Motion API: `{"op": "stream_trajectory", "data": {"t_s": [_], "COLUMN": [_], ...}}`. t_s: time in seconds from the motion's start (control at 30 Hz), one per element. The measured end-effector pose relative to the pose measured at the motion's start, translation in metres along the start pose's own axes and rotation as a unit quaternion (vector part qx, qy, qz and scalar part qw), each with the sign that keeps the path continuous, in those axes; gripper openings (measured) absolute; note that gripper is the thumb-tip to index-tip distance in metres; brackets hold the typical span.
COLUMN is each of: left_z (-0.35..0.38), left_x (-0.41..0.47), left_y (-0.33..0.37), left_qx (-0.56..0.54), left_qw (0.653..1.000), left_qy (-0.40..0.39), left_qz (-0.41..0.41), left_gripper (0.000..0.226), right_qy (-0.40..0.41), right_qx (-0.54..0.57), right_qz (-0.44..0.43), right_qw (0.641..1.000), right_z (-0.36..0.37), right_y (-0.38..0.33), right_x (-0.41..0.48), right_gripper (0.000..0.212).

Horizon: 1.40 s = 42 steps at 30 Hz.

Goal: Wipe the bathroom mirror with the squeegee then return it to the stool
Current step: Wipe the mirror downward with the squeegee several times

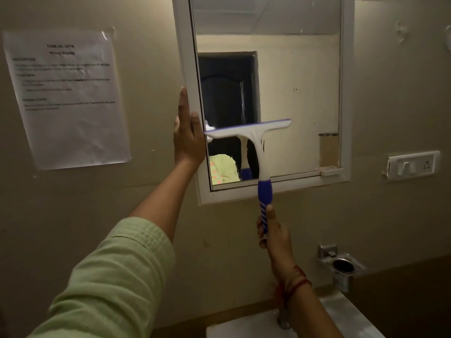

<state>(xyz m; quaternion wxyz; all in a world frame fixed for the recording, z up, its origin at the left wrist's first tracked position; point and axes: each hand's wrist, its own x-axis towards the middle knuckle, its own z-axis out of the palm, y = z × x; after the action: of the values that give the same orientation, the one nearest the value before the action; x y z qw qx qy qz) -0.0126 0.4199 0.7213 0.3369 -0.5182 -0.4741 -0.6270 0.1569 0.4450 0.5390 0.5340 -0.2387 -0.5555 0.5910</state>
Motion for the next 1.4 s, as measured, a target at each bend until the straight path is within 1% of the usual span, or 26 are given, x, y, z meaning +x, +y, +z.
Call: {"op": "stream_trajectory", "data": {"t_s": [0.13,0.27,0.37,0.5,0.6,0.67,0.8,0.87,0.93,1.0,1.13,1.2,1.33,1.4], "left_z": [0.002,0.001,0.000,0.001,0.003,0.003,0.003,0.002,0.001,0.001,0.002,0.001,0.002,0.002], "left_x": [0.000,0.001,0.002,0.001,0.000,0.000,0.001,0.001,0.001,0.001,0.001,0.001,0.001,0.002], "left_y": [-0.003,-0.002,-0.002,-0.003,-0.003,-0.004,-0.005,-0.004,-0.003,-0.003,-0.004,-0.003,-0.004,-0.003], "left_qx": [0.002,0.010,0.015,0.005,-0.002,-0.003,0.015,0.016,0.013,0.014,0.001,0.005,0.015,0.016], "left_qw": [1.000,1.000,1.000,1.000,1.000,1.000,1.000,1.000,1.000,1.000,1.000,1.000,1.000,1.000], "left_qy": [0.001,0.010,0.011,0.006,0.006,0.000,0.003,0.001,-0.004,-0.006,-0.006,-0.007,-0.003,0.001], "left_qz": [0.006,0.009,0.001,0.002,0.016,0.011,0.001,-0.008,-0.013,-0.010,0.002,-0.007,-0.011,-0.005], "left_gripper": [0.048,0.047,0.047,0.047,0.046,0.047,0.047,0.048,0.048,0.048,0.048,0.048,0.048,0.048], "right_qy": [-0.013,-0.006,0.010,0.029,0.010,0.008,0.017,0.016,0.021,0.017,-0.020,-0.028,-0.031,-0.024], "right_qx": [-0.006,-0.007,0.015,0.047,0.047,0.040,0.037,0.038,0.041,0.040,0.020,0.016,0.011,0.012], "right_qz": [-0.016,-0.011,0.004,-0.021,-0.033,-0.034,0.000,0.012,0.012,0.003,-0.005,0.006,0.055,0.056], "right_qw": [1.000,1.000,1.000,0.998,0.998,0.999,0.999,0.999,0.999,0.999,1.000,0.999,0.998,0.998], "right_z": [0.006,0.002,-0.004,-0.002,0.004,0.007,0.002,-0.001,-0.002,-0.002,-0.001,-0.003,-0.008,-0.008], "right_y": [-0.017,0.017,0.038,0.021,0.008,0.013,0.048,0.056,0.053,0.040,0.018,0.023,0.057,0.062], "right_x": [0.010,-0.006,-0.017,-0.004,0.005,0.005,-0.010,-0.018,-0.018,-0.011,0.004,0.002,-0.014,-0.019], "right_gripper": [0.044,0.040,0.037,0.036,0.037,0.038,0.038,0.042,0.045,0.041,0.041,0.042,0.046,0.046]}}
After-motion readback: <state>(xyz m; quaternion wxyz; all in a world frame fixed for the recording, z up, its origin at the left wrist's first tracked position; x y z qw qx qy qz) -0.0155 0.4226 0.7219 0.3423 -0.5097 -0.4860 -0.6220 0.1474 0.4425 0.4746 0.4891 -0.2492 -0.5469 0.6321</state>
